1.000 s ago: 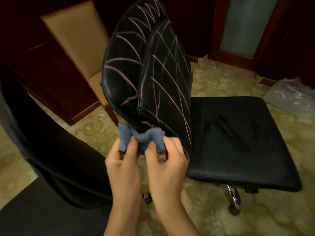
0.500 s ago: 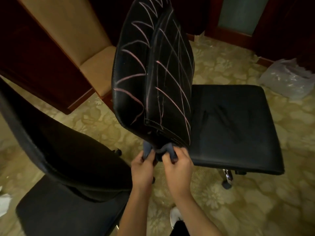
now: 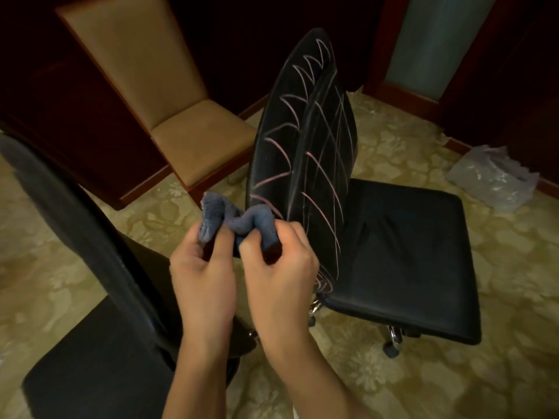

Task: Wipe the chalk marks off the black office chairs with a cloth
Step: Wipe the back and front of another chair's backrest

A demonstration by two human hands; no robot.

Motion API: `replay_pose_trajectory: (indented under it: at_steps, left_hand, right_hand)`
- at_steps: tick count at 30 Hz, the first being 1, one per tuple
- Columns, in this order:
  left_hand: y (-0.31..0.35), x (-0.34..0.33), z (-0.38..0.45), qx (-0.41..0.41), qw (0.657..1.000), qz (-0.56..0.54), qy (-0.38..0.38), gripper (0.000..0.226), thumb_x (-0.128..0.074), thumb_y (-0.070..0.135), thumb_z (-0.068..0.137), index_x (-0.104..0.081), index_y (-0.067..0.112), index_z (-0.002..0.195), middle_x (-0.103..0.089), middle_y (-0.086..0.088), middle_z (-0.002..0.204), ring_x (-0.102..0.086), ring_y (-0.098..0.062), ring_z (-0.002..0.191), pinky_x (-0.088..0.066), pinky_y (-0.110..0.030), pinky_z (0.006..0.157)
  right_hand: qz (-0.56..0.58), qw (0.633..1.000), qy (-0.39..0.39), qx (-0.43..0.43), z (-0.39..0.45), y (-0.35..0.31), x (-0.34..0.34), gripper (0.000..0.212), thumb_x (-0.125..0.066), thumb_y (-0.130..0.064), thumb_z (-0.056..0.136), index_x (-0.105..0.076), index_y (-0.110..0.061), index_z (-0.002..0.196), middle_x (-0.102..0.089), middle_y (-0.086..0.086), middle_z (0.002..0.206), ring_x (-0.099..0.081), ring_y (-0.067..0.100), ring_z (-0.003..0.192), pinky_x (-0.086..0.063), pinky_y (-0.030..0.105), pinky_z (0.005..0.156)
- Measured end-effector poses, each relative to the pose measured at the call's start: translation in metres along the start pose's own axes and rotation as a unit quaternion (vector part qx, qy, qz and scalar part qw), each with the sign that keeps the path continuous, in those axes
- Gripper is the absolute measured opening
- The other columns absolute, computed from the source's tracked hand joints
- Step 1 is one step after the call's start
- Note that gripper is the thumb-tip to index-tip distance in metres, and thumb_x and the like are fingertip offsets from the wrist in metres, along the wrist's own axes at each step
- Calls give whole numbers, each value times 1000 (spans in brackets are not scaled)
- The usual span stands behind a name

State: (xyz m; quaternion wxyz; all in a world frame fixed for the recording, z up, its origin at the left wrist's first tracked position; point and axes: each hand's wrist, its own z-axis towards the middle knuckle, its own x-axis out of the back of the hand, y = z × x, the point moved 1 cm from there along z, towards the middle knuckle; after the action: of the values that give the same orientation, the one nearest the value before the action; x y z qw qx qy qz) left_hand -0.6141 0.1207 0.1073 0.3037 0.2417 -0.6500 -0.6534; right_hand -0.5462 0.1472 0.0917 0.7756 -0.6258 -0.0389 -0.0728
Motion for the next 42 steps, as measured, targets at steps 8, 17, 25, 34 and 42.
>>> replay_pose_trajectory:
  at_steps: [8,17,25,34,42]
  left_hand:
    - [-38,2,-1,82,996,-8,-29,14,-57,9,99,-71,12,103,-73,-3,87,-69,-10,80,-53,-22,67]
    - [-144,-34,-56,319,947,26,-15,16,-64,15,95,-71,20,81,-62,9,61,-55,-15,62,-43,-30,58]
    - [-137,-66,-102,343,925,-127,105,6,-64,9,94,-69,8,99,-72,-7,91,-68,-21,86,-54,-37,81]
    - [-110,-111,-89,350,835,-378,196,25,-61,17,97,-65,6,119,-72,-14,115,-71,-25,105,-56,-38,90]
    - [-110,-136,-72,305,864,-300,265,14,-62,17,98,-67,12,109,-74,-5,100,-73,-15,92,-59,-30,83]
  right_hand:
    - [-22,999,38,24,-23,31,1,26,-62,-24,78,-70,-7,96,-61,-3,89,-58,1,80,-41,5,70]
    - [-136,962,-45,-232,-46,134,63,15,-68,-17,85,-58,-23,74,-62,-1,65,-59,9,60,-47,26,59]
    - [-89,945,-87,-304,-53,145,109,10,-68,-16,88,-59,-18,90,-70,5,80,-69,21,77,-59,45,76]
    - [-81,952,-189,-227,0,113,127,20,-71,-26,89,-55,-15,88,-61,3,69,-60,7,61,-52,24,58]
    - [-125,942,-250,-185,36,118,116,28,-70,-29,89,-52,-9,87,-55,-1,69,-52,8,56,-40,12,46]
